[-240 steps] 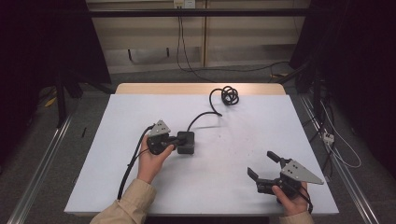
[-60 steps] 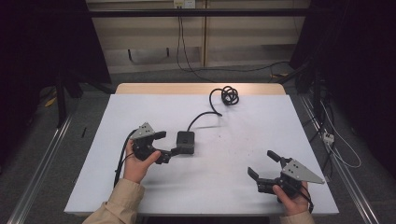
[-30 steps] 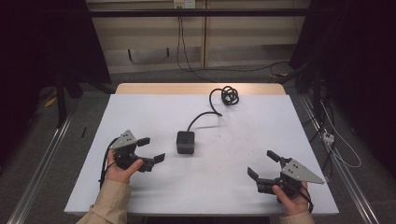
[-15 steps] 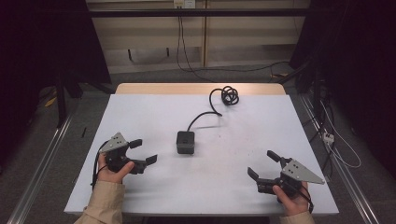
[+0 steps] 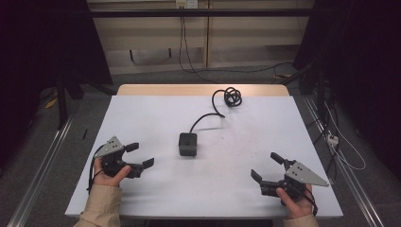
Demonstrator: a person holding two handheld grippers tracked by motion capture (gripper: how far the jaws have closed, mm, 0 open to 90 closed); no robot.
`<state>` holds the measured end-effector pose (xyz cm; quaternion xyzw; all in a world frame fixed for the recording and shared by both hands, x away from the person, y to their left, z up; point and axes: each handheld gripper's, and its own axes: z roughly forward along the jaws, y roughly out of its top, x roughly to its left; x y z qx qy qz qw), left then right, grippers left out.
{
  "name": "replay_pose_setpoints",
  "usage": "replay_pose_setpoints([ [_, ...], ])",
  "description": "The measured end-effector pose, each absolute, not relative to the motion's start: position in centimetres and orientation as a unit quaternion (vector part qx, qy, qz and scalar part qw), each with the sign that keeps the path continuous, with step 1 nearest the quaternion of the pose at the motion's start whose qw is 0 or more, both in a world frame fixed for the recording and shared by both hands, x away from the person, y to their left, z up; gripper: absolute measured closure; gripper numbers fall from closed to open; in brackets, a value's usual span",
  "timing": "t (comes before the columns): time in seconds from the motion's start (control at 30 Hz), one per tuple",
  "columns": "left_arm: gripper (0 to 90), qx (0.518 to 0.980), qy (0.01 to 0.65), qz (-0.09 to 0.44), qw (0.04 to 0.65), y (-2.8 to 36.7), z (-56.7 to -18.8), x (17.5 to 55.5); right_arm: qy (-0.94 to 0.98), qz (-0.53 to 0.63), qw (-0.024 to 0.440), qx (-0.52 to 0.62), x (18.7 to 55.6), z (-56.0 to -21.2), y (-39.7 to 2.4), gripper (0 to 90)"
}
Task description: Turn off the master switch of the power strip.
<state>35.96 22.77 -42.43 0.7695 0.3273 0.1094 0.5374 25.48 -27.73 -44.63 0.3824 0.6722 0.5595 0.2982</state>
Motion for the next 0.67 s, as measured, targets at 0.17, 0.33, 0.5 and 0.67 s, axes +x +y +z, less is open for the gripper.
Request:
replay_pose_setpoints([
  [0.17, 6.2, 0.768, 0.330, 0.112, 0.537, 23.2, -42.5, 35.8, 0.671, 0.559, 0.299, 0.384, 25.5, -44.6, -27.8, 5.6],
  [0.33, 6.2, 0.767, 0.336, 0.115, 0.535, 23.8, -42.7, 35.5, 0.672, 0.560, 0.299, 0.382, 25.5, -44.6, -27.7, 5.6],
  [0.5, 6.2, 0.770, 0.338, 0.121, 0.528, 23.9, -43.0, 35.3, 0.671, 0.560, 0.298, 0.383, 25.6, -44.7, -27.8, 5.6],
  [0.67, 5.9, 0.767, 0.341, 0.126, 0.529, 24.0, -43.0, 35.3, 0.674, 0.559, 0.297, 0.381, 25.6, -44.7, -27.7, 5.7],
])
